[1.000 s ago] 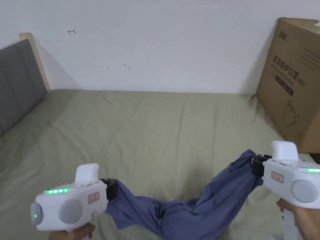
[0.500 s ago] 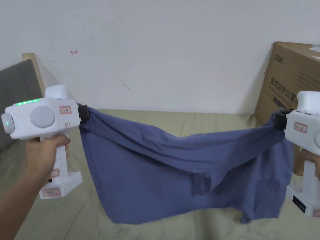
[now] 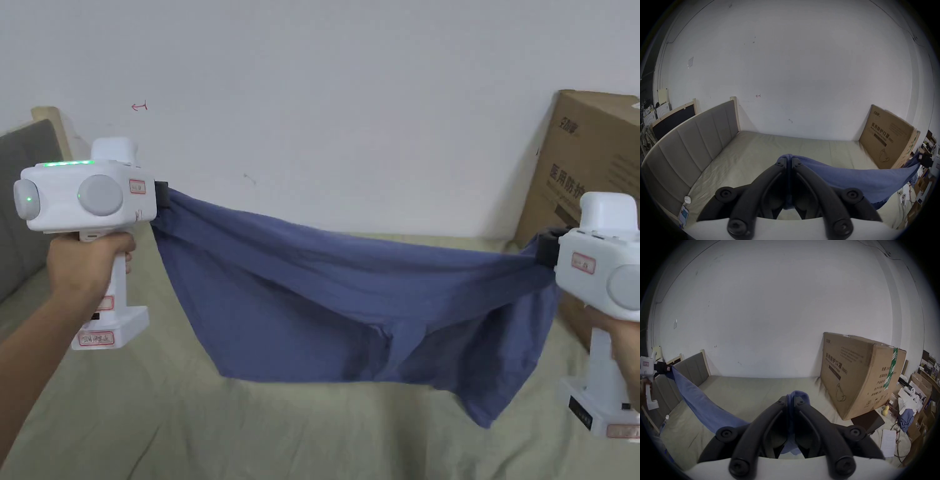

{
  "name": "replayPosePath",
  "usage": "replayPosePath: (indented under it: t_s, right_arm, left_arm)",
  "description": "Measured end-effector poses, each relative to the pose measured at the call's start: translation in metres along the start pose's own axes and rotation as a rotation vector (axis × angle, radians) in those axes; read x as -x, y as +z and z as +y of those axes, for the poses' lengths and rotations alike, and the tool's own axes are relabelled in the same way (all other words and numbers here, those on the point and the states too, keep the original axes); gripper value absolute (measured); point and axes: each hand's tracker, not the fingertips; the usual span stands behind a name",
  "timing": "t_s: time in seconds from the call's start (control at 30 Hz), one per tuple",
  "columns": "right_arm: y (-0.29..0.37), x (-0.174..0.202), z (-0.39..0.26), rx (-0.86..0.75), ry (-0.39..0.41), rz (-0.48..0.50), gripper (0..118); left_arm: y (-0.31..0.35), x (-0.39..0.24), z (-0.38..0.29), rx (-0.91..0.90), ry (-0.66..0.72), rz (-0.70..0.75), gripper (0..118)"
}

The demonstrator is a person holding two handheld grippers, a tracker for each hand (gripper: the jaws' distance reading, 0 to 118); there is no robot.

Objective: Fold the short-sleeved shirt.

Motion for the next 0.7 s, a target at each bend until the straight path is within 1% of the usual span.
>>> replayPosePath:
  t_s: [0.07, 0.2, 0.33, 0.5, 0.6, 0.7]
  right_arm:
    - [-0.009, 0.005, -0.016, 0.024, 0.003, 0.0, 5]
    - [-0.019, 0.013, -0.049, 0.074, -0.001, 0.015, 5]
    - [-0.019, 0.016, -0.084, 0.128, -0.007, 0.021, 5]
    - [0.002, 0.014, -0.129, 0.189, -0.041, 0.037, 5]
    - [0.024, 0.012, -0.159, 0.22, -0.067, 0.044, 5]
    - [0.05, 0.01, -0.188, 0.259, -0.069, 0.046, 5]
  left_arm:
    - [-0.007, 0.005, -0.016, 0.026, -0.023, 0.031, 4]
    - [-0.017, 0.017, -0.048, 0.083, -0.014, 0.044, 4]
    - [-0.011, 0.028, -0.087, 0.135, -0.01, 0.046, 4]
    - [0.012, 0.039, -0.145, 0.223, -0.031, 0.056, 4]
    - [0.033, 0.042, -0.188, 0.284, -0.071, 0.063, 4]
    - [0.058, 0.045, -0.232, 0.335, -0.089, 0.065, 4]
